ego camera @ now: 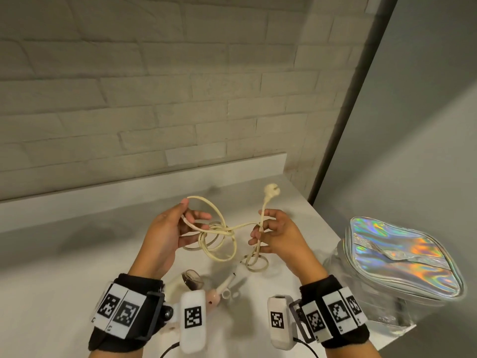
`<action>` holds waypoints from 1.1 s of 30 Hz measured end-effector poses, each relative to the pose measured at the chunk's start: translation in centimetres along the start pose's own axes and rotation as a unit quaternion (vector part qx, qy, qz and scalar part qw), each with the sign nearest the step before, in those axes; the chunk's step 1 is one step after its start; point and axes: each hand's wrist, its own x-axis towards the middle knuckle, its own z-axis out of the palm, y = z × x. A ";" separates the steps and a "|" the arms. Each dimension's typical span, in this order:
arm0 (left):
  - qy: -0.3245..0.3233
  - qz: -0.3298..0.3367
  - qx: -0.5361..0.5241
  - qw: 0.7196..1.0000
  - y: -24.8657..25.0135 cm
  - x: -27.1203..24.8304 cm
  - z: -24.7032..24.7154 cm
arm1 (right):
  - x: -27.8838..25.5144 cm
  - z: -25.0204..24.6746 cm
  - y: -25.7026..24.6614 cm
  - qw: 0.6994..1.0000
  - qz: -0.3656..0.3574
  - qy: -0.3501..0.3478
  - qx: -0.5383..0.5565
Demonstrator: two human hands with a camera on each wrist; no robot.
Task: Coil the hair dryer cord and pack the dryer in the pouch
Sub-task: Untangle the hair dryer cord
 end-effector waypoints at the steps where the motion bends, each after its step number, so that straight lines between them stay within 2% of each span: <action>1: -0.001 -0.005 -0.010 1.000 0.1 0.1 0.0 | -0.1 -0.2 -0.1 1.000 0.002 -0.015 -0.006; 5: 0.002 -0.037 -0.074 0.997 0.4 0.7 0.5 | -0.5 -0.2 -0.1 0.992 0.012 -0.091 -0.083; 9: 0.059 -0.041 -0.131 0.989 0.1 1.7 -0.1 | -1.0 -0.1 -0.2 0.976 -0.008 -0.138 -0.166; 11: 0.095 -0.031 -0.150 0.984 -0.4 2.1 -0.7 | -1.1 -0.4 -0.1 0.951 -0.060 -0.124 -0.278; 13: 0.124 -0.023 -0.165 0.978 -0.9 2.1 -1.2 | -0.7 -0.9 0.2 0.907 -0.111 -0.071 -0.401; 14: 0.135 -0.019 -0.172 0.976 -1.1 2.1 -1.4 | -0.5 -1.2 0.3 0.897 -0.127 -0.041 -0.421; 18: 0.147 -0.003 -0.189 0.971 -1.7 2.0 -1.5 | 0.2 -2.0 0.6 0.939 -0.141 0.038 -0.313; 22: 0.147 0.019 -0.197 0.969 -1.9 2.1 -1.8 | 0.8 -1.7 1.6 0.962 -0.099 0.104 -0.232; 25: 0.146 0.026 -0.224 0.963 -1.8 2.4 -3.0 | 1.5 -2.5 1.2 0.989 -0.005 0.145 -0.023; 27: 0.129 0.025 -0.230 0.964 -1.7 2.4 -3.1 | 1.5 -2.9 1.0 0.987 0.033 0.142 0.067; 29: 0.100 0.032 -0.243 0.964 -1.7 2.4 -2.5 | 1.2 -2.2 1.1 0.988 0.035 0.123 0.085; 33: 0.051 0.069 -0.270 0.959 -1.3 2.0 -0.6 | 0.5 -0.4 2.3 0.995 0.055 0.016 0.083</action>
